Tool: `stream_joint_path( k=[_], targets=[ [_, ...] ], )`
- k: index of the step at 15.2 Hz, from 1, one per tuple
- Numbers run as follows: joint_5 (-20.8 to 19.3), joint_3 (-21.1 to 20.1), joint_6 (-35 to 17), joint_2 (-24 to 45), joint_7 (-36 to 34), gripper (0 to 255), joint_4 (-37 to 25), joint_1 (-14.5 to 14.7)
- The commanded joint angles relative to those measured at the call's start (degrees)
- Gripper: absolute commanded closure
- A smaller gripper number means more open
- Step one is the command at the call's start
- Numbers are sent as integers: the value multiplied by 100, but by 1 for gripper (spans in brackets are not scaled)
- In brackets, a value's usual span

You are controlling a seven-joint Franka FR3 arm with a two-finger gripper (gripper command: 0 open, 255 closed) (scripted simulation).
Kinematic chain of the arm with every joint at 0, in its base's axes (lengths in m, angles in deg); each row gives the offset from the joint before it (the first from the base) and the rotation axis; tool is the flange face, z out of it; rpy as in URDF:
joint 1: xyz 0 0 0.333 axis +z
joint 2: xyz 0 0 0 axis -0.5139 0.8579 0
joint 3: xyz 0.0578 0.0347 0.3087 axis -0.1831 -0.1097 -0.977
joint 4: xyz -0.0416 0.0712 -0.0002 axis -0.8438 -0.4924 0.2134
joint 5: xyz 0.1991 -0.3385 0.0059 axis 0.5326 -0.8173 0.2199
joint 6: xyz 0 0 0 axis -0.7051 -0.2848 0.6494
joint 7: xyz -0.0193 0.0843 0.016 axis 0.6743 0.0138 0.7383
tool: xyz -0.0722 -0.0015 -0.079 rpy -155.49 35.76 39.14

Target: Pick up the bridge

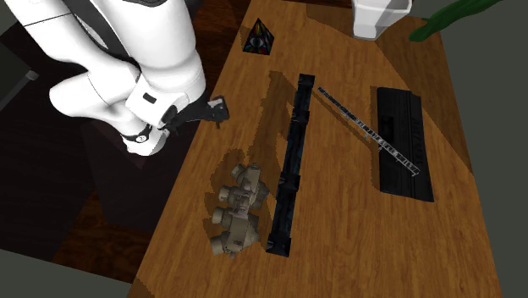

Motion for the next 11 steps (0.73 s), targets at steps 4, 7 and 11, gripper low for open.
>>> stream_joint_path(
  k=[4, 7, 11],
  targets=[
    [-107, -606, -107, 983, -1327, 0, -1004, -123],
    [-355, -935, -137, 1683, -2142, 0, -1697, -150],
    [-902, -1278, -57, 2752, -3261, 0, -2783, -19]
  ],
)
